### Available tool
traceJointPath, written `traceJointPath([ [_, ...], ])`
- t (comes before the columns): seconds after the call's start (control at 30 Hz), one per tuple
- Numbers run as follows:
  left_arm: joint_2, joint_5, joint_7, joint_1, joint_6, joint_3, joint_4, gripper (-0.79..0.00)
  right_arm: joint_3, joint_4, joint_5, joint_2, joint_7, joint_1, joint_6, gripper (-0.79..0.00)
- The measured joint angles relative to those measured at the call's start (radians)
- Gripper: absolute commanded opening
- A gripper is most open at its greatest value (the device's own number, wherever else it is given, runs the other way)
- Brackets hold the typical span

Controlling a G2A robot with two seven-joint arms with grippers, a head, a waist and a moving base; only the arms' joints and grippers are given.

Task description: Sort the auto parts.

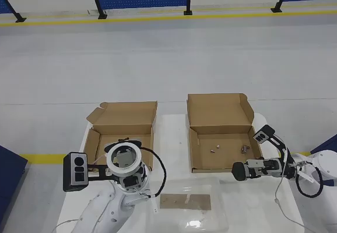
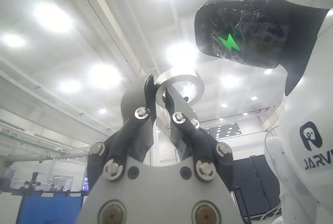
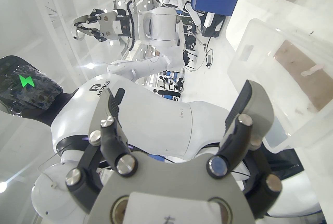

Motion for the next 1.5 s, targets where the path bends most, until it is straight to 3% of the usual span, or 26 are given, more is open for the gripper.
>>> traceJointPath([
  [0.2, 0.000, -0.001, -0.002, 0.001, 0.001, -0.001, -0.001, -0.785, 0.000, 0.000, 0.000, 0.000, 0.000, 0.000, 0.000, 0.000],
  [0.33, 0.002, 0.019, -0.079, 0.015, 0.010, -0.024, -0.007, -0.785, 0.000, 0.000, 0.000, 0.000, 0.000, 0.000, 0.000, 0.000],
  [0.57, 0.033, 0.165, -0.299, 0.091, 0.004, -0.144, 0.069, -0.785, 0.000, 0.000, 0.000, 0.000, 0.000, 0.000, 0.000, 0.000],
  [0.8, 0.064, 0.224, -0.415, 0.196, -0.026, -0.269, 0.100, -0.785, 0.000, 0.000, 0.000, 0.000, 0.000, 0.000, 0.000, 0.000],
  [0.9, 0.072, 0.229, -0.443, 0.230, -0.040, -0.303, 0.094, -0.785, 0.000, 0.000, 0.000, 0.000, 0.000, 0.000, 0.000, 0.000],
  [1.17, 0.073, 0.230, -0.453, 0.233, -0.036, -0.303, 0.090, -0.785, 0.000, 0.000, 0.000, 0.000, 0.000, 0.000, 0.000, 0.000],
  [1.33, 0.070, 0.140, -0.613, 0.232, 0.020, -0.319, 0.110, -0.785, 0.000, 0.000, 0.000, 0.000, 0.000, 0.000, 0.000, 0.000],
  [1.5, 0.068, 0.050, -0.894, 0.226, 0.181, -0.368, 0.143, -0.785, 0.000, 0.000, 0.000, 0.000, 0.000, 0.000, 0.000, 0.000],
])
